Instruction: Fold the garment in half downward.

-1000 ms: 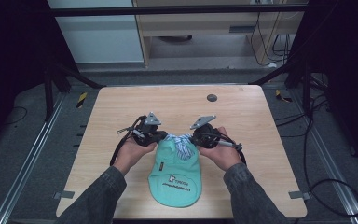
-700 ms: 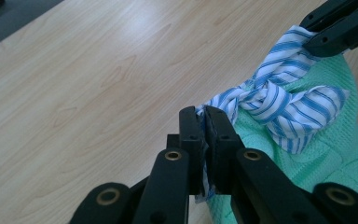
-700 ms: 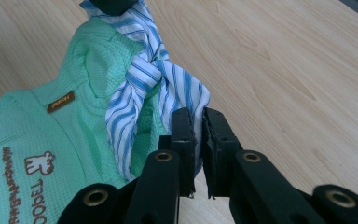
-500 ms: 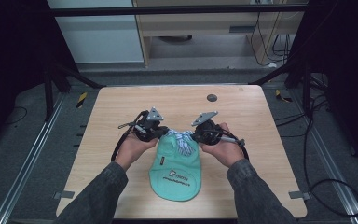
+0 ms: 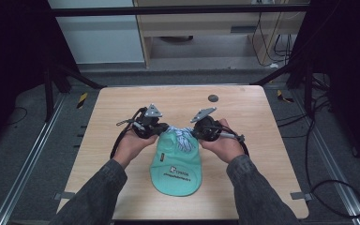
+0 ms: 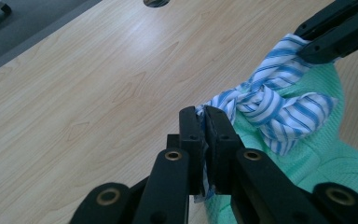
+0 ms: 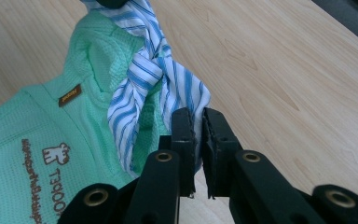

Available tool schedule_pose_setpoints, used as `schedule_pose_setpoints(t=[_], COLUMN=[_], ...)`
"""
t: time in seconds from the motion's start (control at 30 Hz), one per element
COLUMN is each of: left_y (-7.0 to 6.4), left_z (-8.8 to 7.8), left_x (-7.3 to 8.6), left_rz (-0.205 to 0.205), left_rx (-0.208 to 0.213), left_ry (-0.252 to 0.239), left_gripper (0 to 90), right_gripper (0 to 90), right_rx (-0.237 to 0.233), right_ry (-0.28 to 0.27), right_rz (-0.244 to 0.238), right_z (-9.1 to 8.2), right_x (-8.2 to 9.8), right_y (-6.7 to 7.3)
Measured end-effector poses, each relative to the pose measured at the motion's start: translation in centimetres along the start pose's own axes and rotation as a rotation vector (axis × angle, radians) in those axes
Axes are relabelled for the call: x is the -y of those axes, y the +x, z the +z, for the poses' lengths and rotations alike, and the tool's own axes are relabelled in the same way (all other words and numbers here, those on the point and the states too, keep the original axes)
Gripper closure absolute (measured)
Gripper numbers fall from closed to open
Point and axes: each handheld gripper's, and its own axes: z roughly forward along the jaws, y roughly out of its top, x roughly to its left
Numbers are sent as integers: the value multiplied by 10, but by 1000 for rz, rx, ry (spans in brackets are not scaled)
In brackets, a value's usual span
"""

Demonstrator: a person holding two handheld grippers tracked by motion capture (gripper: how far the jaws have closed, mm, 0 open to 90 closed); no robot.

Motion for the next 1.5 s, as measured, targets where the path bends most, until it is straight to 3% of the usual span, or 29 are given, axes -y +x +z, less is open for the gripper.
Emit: schedule_pose_setpoints(t=[0.23,0.57,0.73,1.1,1.5], left_y=[3,-3,-2,-2,4], left_z=[1,-16,-16,-22,-20], left_x=[-1,1,-4,-8,-15], left_rz=[6,39,59,58,77], left_rx=[-1,-7,-9,-29,-52], left_ry=[9,11,18,-4,5], left_gripper=[864,864,864,864,864], right_gripper=[838,838,839,838,838], right_rx=[10,30,38,62,84], right_ry=[9,-9,1,6,11], right_rz=[-10,-69,-79,-118,-121], right_z=[4,-9,-8,-14,-9], right_x=[-3,-7,-10,-22,-29], right_y=[-2,14,9,5,0])
